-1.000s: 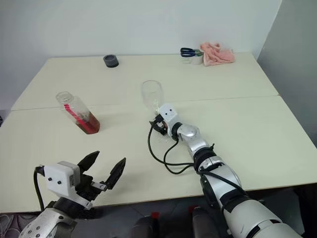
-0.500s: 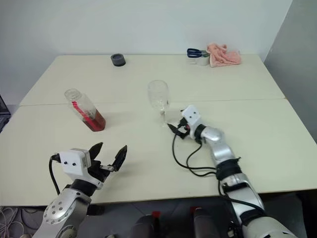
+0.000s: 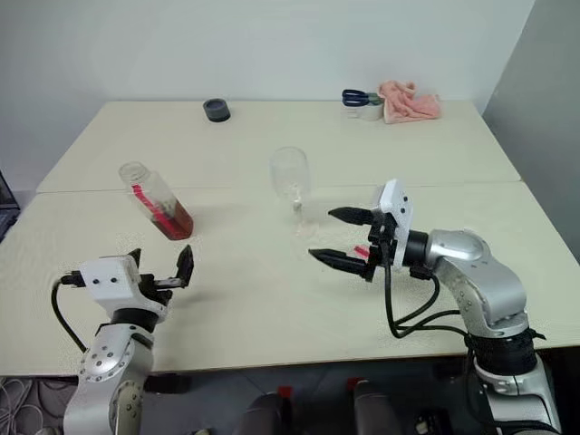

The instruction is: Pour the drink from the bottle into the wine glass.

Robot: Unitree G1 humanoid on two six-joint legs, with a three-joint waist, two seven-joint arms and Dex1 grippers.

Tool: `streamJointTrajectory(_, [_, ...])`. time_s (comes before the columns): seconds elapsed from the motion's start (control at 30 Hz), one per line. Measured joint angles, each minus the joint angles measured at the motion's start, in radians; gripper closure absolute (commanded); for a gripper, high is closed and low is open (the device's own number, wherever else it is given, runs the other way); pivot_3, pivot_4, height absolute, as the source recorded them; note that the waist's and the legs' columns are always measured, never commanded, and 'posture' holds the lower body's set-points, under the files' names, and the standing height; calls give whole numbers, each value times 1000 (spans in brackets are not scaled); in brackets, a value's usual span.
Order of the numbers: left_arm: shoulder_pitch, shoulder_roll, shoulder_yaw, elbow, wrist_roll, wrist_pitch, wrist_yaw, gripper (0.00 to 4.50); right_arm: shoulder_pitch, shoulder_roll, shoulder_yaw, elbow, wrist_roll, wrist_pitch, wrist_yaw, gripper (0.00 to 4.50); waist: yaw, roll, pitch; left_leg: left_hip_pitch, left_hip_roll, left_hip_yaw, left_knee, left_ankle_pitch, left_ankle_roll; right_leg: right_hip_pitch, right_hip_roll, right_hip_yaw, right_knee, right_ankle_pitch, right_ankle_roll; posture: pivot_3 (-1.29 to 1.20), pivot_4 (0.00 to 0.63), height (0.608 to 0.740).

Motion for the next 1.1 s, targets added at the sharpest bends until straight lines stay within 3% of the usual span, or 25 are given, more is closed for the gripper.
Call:
streamJointTrajectory(0.4, [-157,80,56,149,-18,-9,-44,0,-16,56,5,-14,44,10,-114,22,3,0,0,-1,0,0,0,0,0,0,0,-1,0,0,0,0,150,740])
streamJointTrajectory(1.1, [-325,125,54,412,-9,-104,-105,0,-16,50,4,-15,55,8,-155,22,6,0,0,-1,0,-1,0,0,0,0,0,-1,0,0,0,0,150,740])
